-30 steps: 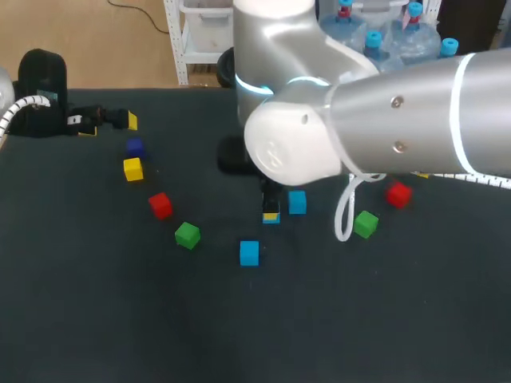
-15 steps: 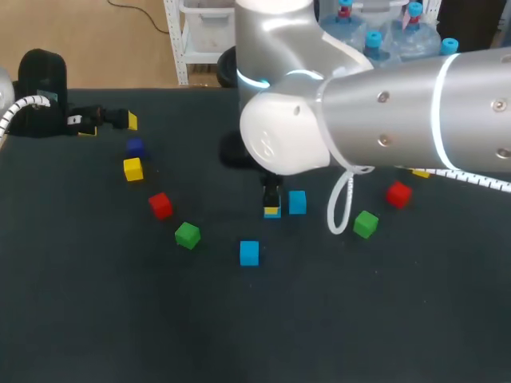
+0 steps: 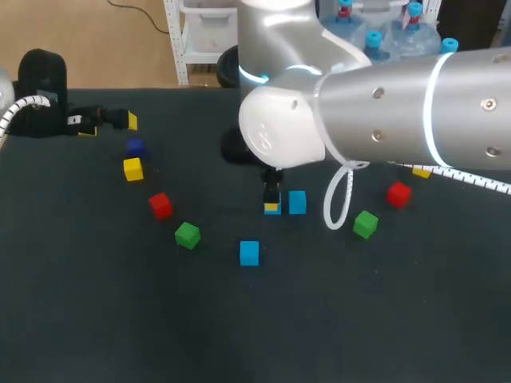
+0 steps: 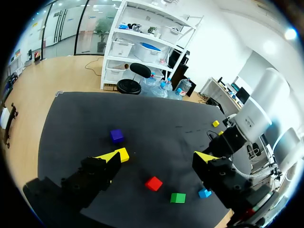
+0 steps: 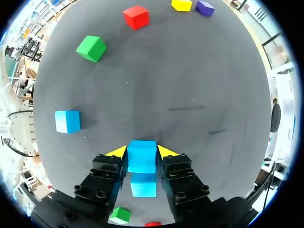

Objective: Place the blue cubes, place green cubes on the blue cubes, place the yellow cubes on the green cubes, then place the red cubes on the yellow cubes, and place purple cube on the red cubes.

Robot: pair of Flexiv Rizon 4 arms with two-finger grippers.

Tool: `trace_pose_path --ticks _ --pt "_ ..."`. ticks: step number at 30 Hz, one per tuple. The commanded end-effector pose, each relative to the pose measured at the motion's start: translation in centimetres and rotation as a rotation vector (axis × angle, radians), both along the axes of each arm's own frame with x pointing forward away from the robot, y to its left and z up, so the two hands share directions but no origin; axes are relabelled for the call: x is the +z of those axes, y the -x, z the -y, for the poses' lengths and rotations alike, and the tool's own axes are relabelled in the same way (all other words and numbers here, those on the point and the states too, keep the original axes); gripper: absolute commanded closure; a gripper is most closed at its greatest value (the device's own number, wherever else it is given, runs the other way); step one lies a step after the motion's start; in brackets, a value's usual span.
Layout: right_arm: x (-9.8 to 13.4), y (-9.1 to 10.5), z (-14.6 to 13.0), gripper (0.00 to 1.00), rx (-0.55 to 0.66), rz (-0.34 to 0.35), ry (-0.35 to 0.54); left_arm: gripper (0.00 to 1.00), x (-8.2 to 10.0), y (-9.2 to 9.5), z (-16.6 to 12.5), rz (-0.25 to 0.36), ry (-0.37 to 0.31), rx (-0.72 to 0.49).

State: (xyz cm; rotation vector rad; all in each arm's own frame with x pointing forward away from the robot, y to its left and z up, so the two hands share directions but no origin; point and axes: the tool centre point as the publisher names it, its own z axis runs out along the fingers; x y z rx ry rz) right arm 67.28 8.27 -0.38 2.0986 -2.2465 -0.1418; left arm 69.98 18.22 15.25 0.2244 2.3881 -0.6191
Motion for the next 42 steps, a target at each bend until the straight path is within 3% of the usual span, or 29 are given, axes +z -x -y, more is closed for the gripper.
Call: trace_pose_path --ticks 1,42 --pt "0.06 -0.11 0.13 1.0 -0.003 0.001 -0.002 0.0 -0.15 0.01 -0.2 0.006 0.009 -0.006" --pt "0.25 0.55 0.59 1.0 0.009 0.003 -0.004 0.0 -0.15 0.01 -0.2 0.006 0.009 -0.006"
